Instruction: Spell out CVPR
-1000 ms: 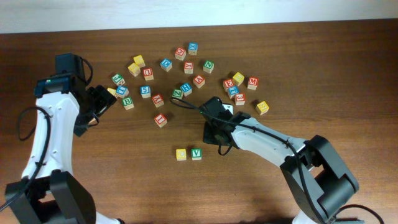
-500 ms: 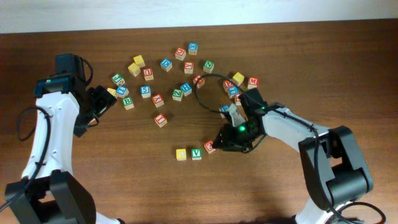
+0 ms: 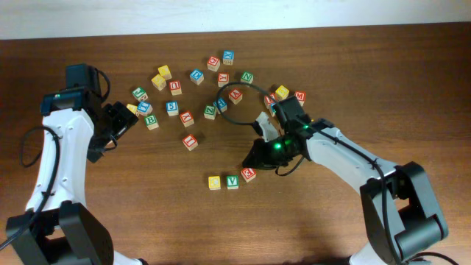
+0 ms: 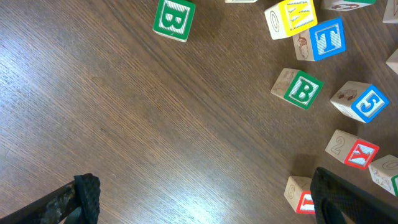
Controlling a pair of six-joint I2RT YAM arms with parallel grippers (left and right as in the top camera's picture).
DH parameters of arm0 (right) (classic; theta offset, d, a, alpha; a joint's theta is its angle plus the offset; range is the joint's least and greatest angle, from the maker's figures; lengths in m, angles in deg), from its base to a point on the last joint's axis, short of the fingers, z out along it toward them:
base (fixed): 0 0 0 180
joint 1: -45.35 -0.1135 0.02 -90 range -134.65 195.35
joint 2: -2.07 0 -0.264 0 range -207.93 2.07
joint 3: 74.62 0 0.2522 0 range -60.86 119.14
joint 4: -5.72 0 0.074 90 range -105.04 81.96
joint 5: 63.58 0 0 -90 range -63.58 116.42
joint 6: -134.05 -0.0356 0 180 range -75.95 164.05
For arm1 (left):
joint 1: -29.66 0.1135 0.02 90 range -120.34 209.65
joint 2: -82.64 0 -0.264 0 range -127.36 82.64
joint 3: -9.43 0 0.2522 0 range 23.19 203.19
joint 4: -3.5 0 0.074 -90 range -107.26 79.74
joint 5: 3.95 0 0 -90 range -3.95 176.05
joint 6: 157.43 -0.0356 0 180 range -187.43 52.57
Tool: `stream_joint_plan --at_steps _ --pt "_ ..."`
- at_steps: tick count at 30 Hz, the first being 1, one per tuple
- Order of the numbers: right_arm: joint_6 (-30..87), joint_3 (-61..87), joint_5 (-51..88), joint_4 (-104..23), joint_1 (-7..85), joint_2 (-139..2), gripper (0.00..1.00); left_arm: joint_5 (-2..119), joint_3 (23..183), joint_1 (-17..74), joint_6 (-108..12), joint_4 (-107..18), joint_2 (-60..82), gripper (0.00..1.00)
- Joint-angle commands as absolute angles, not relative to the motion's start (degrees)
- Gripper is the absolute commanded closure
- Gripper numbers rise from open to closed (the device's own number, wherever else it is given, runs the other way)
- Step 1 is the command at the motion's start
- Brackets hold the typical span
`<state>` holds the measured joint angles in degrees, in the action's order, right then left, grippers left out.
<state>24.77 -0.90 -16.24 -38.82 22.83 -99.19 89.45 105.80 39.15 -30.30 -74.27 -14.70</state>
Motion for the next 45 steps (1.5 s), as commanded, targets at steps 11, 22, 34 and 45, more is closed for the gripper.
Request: stream_joint_plan --at_steps 11,22,34,45 --pt "22.4 -2.1 -12.7 -39.0 21.4 -100.5 0.96 89.7 105.7 39.3 -31.0 -74.4 -14.2 0.01" --pt "20.7 -3.9 -7.6 -39.1 20.6 -100.5 0.96 89.7 105.7 39.3 -31.0 -74.4 -14.2 0.01" --pt "21.3 -3.1 6.8 -44.5 28.1 -100.3 0.96 89.7 105.7 39.3 -31.1 -74.4 -14.2 0.01" --pt "20.5 6.6 -3.3 -47.2 15.4 -101.1 0.96 89.7 105.7 39.3 -31.1 -74.5 -14.2 0.01"
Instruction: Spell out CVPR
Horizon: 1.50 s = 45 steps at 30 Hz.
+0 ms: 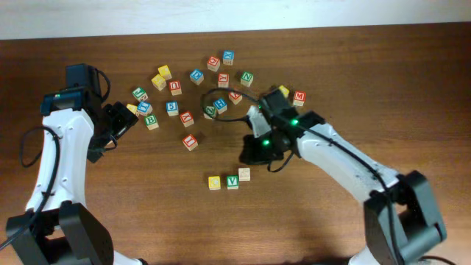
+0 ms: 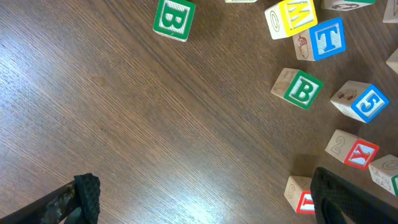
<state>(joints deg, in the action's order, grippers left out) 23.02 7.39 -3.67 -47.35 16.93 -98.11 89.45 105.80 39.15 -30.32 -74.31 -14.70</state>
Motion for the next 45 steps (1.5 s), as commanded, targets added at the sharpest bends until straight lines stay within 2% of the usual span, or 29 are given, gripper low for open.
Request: stream_joint_plan --at_steps 1,9,13,20,32,35,40,43,45 --pt "19.9 6.5 -2.9 -47.2 15.2 -102.6 0.96 89.7 105.7 39.3 -31.1 -74.6 -14.2 0.01" --pt "19.5 6.5 1.2 -51.7 15.2 -104.2 0.96 89.7 105.7 39.3 -31.1 -74.6 -14.2 0.01" --pt "19.5 6.5 1.2 -50.7 15.3 -104.2 0.96 89.7 105.7 39.3 -31.0 -74.6 -14.2 0.01" --pt "20.4 6.5 -7.3 -50.2 17.6 -104.2 0.96 89.7 105.7 39.3 -31.0 -74.6 -14.2 0.01" --pt "19.5 2.0 -1.5 -45.8 16.5 -104.2 0.96 89.7 105.7 39.3 -31.0 -74.6 -14.2 0.01" --pt "19.5 2.0 4.8 -48.3 17.3 -104.2 0.96 89.7 105.7 39.3 -31.1 -74.6 -14.2 0.01" --pt "20.3 2.3 9.8 -54.2 25.3 -104.0 0.96 89.7 105.7 39.3 -31.0 -74.6 -14.2 0.01" --pt "23.8 8.0 7.3 -61.6 28.1 -101.9 0.96 89.7 105.7 39.3 -31.0 -74.6 -14.2 0.01" --pt "27.5 11.5 -2.5 -62.3 26.5 -98.7 0.96 89.7 105.7 39.3 -31.0 -74.5 -14.2 0.01"
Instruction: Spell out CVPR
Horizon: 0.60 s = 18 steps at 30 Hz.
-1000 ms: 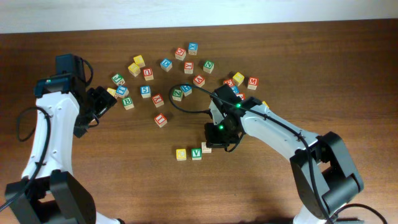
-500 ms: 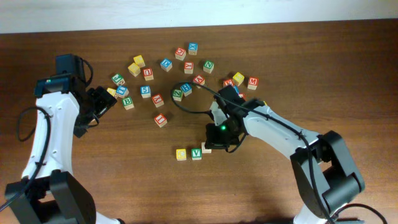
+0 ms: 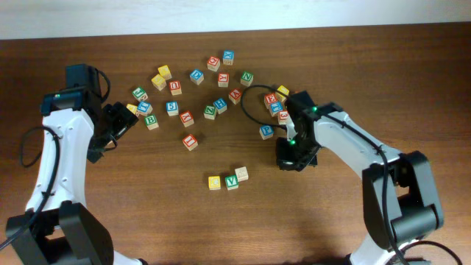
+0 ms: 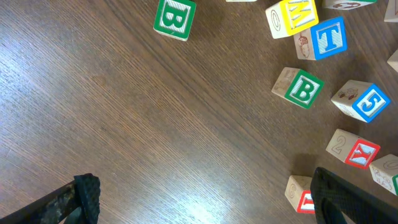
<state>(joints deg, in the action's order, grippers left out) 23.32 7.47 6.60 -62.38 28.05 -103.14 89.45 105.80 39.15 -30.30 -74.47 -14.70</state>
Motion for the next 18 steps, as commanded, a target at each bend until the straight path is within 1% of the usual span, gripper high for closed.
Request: stream_joint_plan --at_steps 1,2,3,5,8,12,13,16,18 --pt "27.6 11.7 -5.7 -60.9 25.2 -98.1 0.96 89.7 105.7 39.3 -31.0 -74.5 -14.2 0.01" --pt "27.5 11.7 -6.5 -59.5 23.1 -98.4 0.96 89.7 105.7 39.3 -31.0 -74.5 -14.2 0.01" --pt "26.8 10.6 -6.4 -56.3 19.1 -99.4 0.96 89.7 105.7 39.3 -31.0 -74.6 -14.2 0.01" --pt "23.6 9.7 -4.9 -52.6 15.7 -101.4 0.96 89.7 105.7 39.3 -31.0 -74.6 -14.2 0.01" --pt "22.1 9.6 -4.3 -51.9 14.4 -105.4 0.96 89.7 105.7 39.3 -31.0 -74.8 -14.2 0.01" --pt "22.1 8.3 -3.7 -51.7 14.5 -107.2 0.96 89.7 105.7 39.3 -31.0 -74.8 -14.2 0.01" --pt "20.6 7.5 -1.1 -51.7 14.6 -107.2 0.96 89.7 105.7 39.3 -31.0 -74.8 -14.2 0.01" --pt "20.6 6.6 0.7 -51.0 14.6 -107.2 0.96 89.7 105.7 39.3 -31.0 -74.8 -14.2 0.00" --pt "20.6 6.6 5.9 -51.8 14.6 -107.2 0.96 89.7 105.7 39.3 -31.0 -74.8 -14.2 0.01"
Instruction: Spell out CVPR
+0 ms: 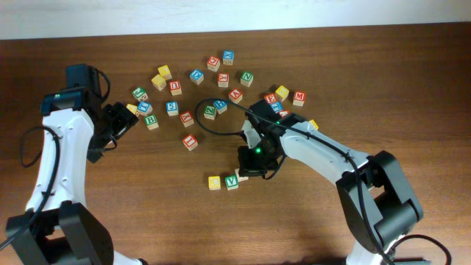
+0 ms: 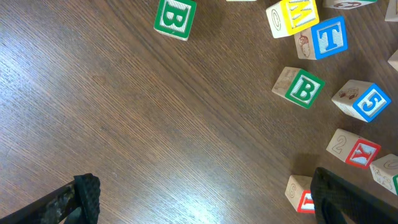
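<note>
Near the front middle of the table stands a short row: a yellow block (image 1: 214, 182), a green V block (image 1: 232, 180) and a third block (image 1: 241, 176) touching it on the right. My right gripper (image 1: 249, 159) hangs right over that third block and hides most of it; its jaws do not show. The other letter blocks lie scattered at the back, among them a red block (image 1: 190, 141). My left gripper (image 2: 205, 208) is open over bare wood at the left, with nothing between its fingers (image 2: 84, 198).
The left wrist view has two green B blocks (image 2: 300, 88), a blue T (image 2: 328, 37), a blue 5 (image 2: 367, 102), a red Y (image 2: 357, 150) and a red block (image 2: 303, 196) against the right finger. A black cable (image 1: 221, 125) loops over the middle blocks.
My right gripper has moved left, from open table to the right of the row to directly over the row's third block. The left arm and the blocks around it have not moved.
My right gripper was at a red-faced block just right of the V. Then it stood just behind the row, where that block showed a plain top beside the V. Then it was off to the right, and now it is back over that block.
</note>
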Controlling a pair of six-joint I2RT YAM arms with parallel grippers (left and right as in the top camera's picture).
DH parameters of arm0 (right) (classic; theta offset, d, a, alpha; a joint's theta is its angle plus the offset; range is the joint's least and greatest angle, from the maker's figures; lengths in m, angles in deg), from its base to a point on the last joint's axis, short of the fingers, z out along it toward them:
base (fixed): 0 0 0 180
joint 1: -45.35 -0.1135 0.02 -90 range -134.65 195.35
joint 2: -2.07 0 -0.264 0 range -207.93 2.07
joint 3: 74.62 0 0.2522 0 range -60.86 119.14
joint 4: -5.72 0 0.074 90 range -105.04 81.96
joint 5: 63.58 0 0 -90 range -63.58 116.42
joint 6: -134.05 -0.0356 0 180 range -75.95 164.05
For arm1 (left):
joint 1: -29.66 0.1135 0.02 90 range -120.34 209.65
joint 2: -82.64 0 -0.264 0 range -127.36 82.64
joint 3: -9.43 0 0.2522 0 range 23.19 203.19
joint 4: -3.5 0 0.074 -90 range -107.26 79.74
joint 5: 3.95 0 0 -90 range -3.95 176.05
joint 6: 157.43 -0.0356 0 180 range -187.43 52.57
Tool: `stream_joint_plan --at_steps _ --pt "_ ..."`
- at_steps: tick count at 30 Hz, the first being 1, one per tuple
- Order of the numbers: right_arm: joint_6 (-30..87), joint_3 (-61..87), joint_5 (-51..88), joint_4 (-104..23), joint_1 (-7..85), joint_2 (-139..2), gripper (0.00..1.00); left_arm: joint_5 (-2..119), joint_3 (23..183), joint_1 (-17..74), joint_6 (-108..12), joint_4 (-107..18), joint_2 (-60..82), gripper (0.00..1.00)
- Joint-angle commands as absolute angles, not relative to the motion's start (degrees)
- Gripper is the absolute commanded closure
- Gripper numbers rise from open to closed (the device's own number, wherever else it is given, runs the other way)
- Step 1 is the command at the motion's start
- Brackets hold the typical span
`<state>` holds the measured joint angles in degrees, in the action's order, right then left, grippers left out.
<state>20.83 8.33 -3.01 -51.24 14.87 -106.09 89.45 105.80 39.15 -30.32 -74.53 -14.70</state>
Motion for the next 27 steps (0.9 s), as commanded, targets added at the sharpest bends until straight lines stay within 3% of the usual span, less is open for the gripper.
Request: stream_joint_plan --at_steps 1,5,10,14,20,27 --pt "20.6 6.6 9.2 -52.9 14.7 -107.2 0.96 89.7 105.7 39.3 -31.0 -74.8 -14.2 0.01" --pt "20.6 6.6 18.0 -57.7 18.9 -107.2 0.96 89.7 105.7 39.3 -31.1 -74.8 -14.2 0.01" --pt "22.1 8.7 13.1 -61.2 23.9 -105.4 0.96 89.7 105.7 39.3 -31.0 -74.8 -14.2 0.01" --pt "25.6 13.4 -7.3 -58.0 21.6 -101.5 0.96 89.7 105.7 39.3 -31.0 -74.7 -14.2 0.01" --pt "22.8 11.2 -7.2 -52.3 14.6 -103.8 0.96 89.7 105.7 39.3 -31.0 -74.6 -14.2 0.01" --pt "20.8 6.3 -4.2 -48.2 14.6 -104.4 0.96 89.7 105.7 39.3 -31.0 -74.8 -14.2 0.01"
